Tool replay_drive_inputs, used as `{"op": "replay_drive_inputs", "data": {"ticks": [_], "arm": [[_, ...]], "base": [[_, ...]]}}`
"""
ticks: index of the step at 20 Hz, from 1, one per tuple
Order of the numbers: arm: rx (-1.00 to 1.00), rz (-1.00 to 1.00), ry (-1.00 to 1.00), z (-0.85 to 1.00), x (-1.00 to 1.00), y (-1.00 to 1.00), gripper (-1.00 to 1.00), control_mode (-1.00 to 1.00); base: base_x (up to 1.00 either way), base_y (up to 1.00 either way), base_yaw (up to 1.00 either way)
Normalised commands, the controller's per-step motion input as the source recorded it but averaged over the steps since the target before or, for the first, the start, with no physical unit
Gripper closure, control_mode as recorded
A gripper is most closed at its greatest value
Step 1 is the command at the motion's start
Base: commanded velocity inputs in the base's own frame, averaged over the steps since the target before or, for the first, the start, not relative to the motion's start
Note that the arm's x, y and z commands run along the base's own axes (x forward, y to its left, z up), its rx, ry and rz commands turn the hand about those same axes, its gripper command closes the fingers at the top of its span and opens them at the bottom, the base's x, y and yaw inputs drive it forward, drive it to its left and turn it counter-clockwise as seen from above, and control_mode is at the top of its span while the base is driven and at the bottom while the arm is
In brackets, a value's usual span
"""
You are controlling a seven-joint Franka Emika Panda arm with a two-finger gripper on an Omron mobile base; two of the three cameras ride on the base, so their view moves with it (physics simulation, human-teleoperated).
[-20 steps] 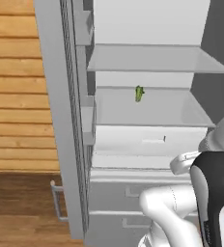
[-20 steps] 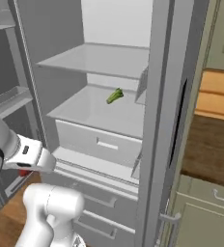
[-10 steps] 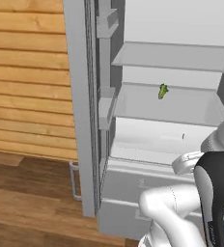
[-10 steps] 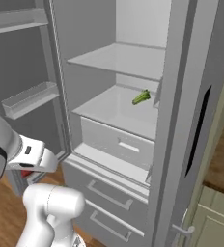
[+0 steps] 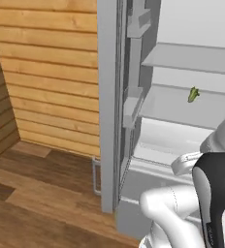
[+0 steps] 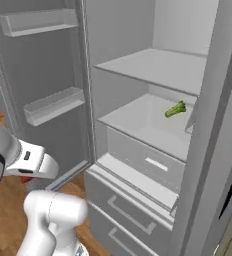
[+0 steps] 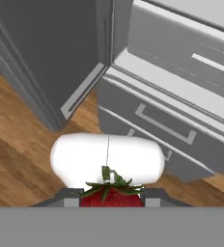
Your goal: Take the strawberry from the fridge and place it on top of the pancake, located on the dining counter.
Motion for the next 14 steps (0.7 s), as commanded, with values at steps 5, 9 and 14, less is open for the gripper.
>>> {"op": "replay_drive_inputs", "data": {"ticks": [5,9,14], "arm": [[0.0,0.0,0.0,0.0,0.0,0.0,1.0,1.0],[0.0,0.0,0.0,0.0,0.0,0.0,1.0,1.0],[0.0,0.0,0.0,0.0,0.0,0.0,1.0,1.0]], "base": [[-0.07,0.0,0.55],[-0.66,-0.17,0.6],[-0.8,0.05,0.59]]}}
